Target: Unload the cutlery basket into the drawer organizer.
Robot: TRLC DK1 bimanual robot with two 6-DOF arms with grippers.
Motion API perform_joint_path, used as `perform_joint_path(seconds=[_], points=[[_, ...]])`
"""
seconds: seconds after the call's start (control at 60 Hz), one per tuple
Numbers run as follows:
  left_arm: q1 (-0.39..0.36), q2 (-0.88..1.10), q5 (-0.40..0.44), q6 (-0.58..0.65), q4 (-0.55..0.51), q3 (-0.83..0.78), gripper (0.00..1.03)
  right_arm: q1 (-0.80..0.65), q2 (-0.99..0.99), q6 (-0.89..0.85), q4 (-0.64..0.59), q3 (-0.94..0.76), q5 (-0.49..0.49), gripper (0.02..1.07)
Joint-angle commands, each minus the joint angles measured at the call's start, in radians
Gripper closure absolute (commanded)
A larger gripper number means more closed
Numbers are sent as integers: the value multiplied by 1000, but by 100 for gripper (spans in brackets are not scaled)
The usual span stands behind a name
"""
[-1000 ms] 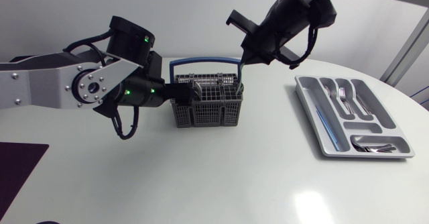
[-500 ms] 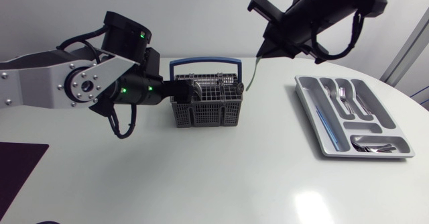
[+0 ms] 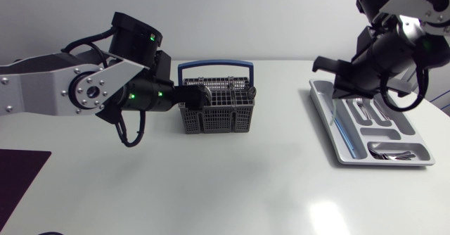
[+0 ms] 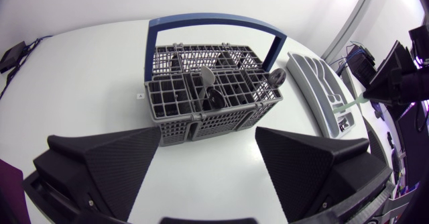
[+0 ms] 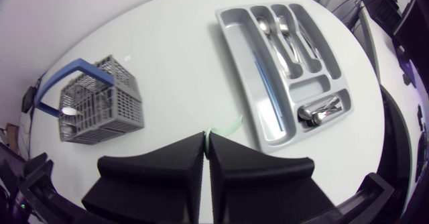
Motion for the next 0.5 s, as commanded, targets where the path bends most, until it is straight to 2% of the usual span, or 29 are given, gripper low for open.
perform_joint_path(seconds=[0.0,0.167,0.483], points=[[-9,-21,4,15,-8,-17,5,-54,-33,-76,10,-75,38,101],[-12,-19,4,13,-5,-16,5,-169,-72,-196,109,-223,137,101],[-15,-22,4,12,-5,-19,5,-396,16,-411,358,-341,191,101]])
